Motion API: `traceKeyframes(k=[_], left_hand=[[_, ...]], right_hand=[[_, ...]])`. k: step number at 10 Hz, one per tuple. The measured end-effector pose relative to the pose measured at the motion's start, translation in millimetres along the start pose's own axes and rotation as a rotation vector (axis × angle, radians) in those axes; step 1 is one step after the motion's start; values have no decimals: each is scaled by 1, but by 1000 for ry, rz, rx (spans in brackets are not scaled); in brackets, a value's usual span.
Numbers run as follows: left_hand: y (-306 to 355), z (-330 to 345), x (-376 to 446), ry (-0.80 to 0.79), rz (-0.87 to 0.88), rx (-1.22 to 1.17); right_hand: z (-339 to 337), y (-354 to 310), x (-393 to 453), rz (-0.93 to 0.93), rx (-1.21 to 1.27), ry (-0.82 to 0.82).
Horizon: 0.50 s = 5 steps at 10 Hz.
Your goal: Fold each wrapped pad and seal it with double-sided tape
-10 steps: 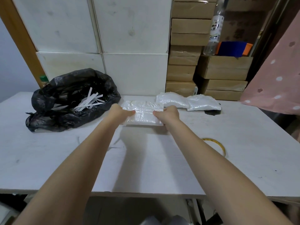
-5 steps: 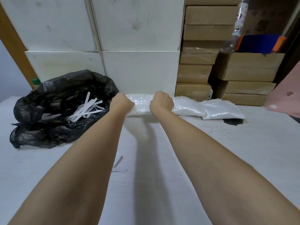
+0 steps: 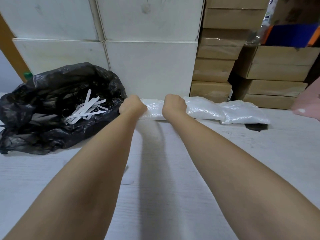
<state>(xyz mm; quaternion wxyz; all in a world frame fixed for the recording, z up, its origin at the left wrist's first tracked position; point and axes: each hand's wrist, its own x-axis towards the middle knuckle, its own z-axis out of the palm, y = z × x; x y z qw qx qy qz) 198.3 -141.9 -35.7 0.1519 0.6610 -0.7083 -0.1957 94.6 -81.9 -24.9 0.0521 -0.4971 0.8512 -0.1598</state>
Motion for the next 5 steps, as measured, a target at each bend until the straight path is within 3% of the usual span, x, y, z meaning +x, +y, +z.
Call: traceKeyframes(k=[3, 4, 5], left_hand=[[4, 9, -4, 51, 23, 144], [5, 13, -14, 176, 138, 309], [8, 14, -27, 301, 356, 381]], right_hand=[[9, -5, -2, -153, -275, 64], [10, -5, -4, -252, -335, 125], [3, -4, -9, -232, -328, 102]])
